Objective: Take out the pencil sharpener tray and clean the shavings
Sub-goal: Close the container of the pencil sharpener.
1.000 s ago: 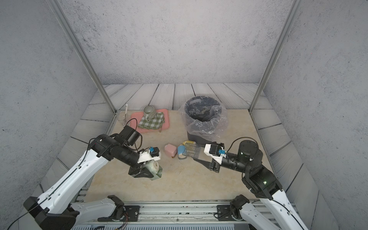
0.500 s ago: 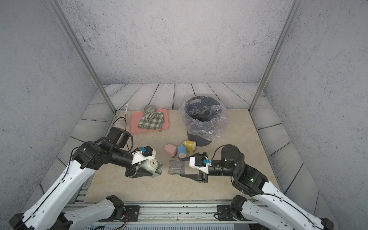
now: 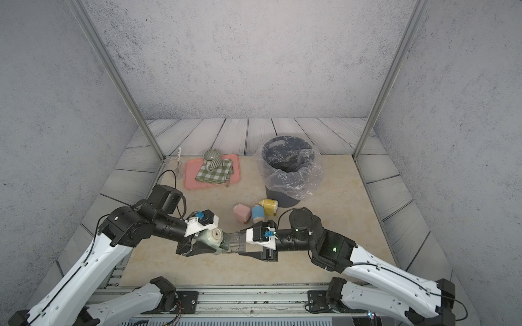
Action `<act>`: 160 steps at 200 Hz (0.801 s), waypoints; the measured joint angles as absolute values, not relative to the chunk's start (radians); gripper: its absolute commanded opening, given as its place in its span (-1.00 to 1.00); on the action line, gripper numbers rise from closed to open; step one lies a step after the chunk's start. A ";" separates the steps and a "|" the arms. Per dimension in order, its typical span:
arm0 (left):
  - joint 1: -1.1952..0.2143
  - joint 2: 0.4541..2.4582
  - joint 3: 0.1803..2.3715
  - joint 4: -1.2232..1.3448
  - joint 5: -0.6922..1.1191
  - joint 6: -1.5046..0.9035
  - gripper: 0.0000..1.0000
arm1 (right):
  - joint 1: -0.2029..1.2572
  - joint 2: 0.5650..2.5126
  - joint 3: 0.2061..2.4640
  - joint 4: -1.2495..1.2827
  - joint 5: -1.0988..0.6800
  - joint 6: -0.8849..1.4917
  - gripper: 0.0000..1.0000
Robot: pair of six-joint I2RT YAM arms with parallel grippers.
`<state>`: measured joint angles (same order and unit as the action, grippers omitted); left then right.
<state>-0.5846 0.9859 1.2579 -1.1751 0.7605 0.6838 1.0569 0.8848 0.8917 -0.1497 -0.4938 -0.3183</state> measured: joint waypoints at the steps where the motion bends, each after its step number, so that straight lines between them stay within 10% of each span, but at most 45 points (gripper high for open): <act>1: -0.585 0.986 1.258 -1.175 0.761 0.684 -1.00 | 1.057 0.885 0.892 -0.149 -0.494 -0.318 -1.00; 160: -0.585 0.876 1.177 -1.072 0.769 0.672 -1.00 | 1.057 0.934 0.936 -0.140 -0.493 -0.236 -1.00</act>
